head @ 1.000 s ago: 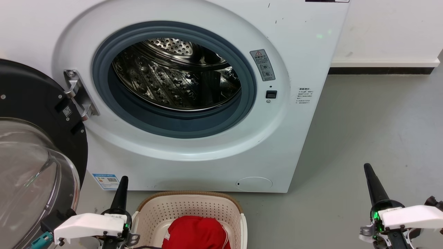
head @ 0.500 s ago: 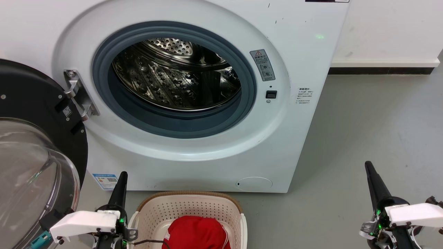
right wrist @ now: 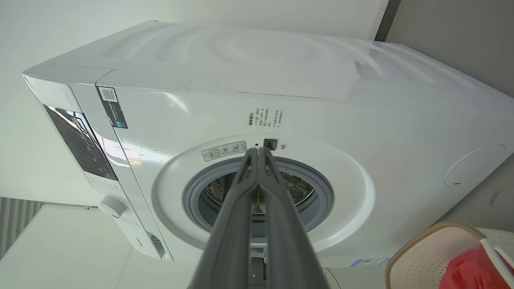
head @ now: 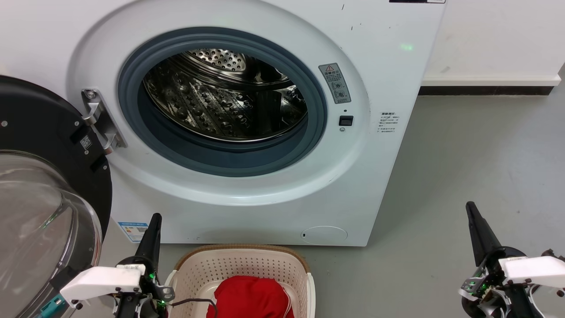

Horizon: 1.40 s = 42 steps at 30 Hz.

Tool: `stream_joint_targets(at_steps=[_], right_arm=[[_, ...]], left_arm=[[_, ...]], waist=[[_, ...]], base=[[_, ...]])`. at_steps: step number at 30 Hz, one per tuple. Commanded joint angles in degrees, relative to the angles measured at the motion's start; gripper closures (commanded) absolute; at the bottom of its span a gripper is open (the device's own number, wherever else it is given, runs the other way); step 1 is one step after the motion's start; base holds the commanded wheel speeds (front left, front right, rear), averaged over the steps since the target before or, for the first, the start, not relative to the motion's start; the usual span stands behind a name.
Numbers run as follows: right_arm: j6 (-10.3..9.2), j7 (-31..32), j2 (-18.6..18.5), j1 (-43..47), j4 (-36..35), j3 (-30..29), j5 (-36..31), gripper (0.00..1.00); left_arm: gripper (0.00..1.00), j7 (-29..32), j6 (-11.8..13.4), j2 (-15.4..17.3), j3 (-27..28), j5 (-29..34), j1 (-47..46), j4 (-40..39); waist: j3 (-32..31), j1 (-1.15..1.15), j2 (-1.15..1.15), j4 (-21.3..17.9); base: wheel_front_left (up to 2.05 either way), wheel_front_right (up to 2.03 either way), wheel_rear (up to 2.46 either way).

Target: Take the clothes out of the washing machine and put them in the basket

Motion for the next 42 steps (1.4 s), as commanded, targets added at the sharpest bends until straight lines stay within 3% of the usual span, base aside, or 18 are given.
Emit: stream_joint_targets(at_steps=[1, 12, 42], right_arm=[[0.00, 0.3, 0.1, -1.1, 0.2, -0.2, 1.0, 1.00], [0.00, 1.5, 0.2, -1.6, 0.9, -0.7, 5.5, 1.00], [0.00, 2.1, 0.7, -1.7, 0.9, -1.4, 4.5, 1.00]], left_arm=[[1.00, 0.3, -0.4, -0.1, 0.3, -0.8, -0.9, 0.1], [1.00, 1.4, -1.0, -0.1, 0.8, -5.4, -1.3, 0.5], [1.00, 1.3, -0.9, -0.1, 0.7, -5.1, -1.3, 0.5]], waist=[[0.0, 0.00, 0.00, 0.0], [0.0, 0.00, 0.00, 0.0], [0.0, 0.00, 0.00, 0.0]], base=[[0.00, 0.00, 0.00], [0.00, 0.00, 0.00], [0.00, 0.00, 0.00]])
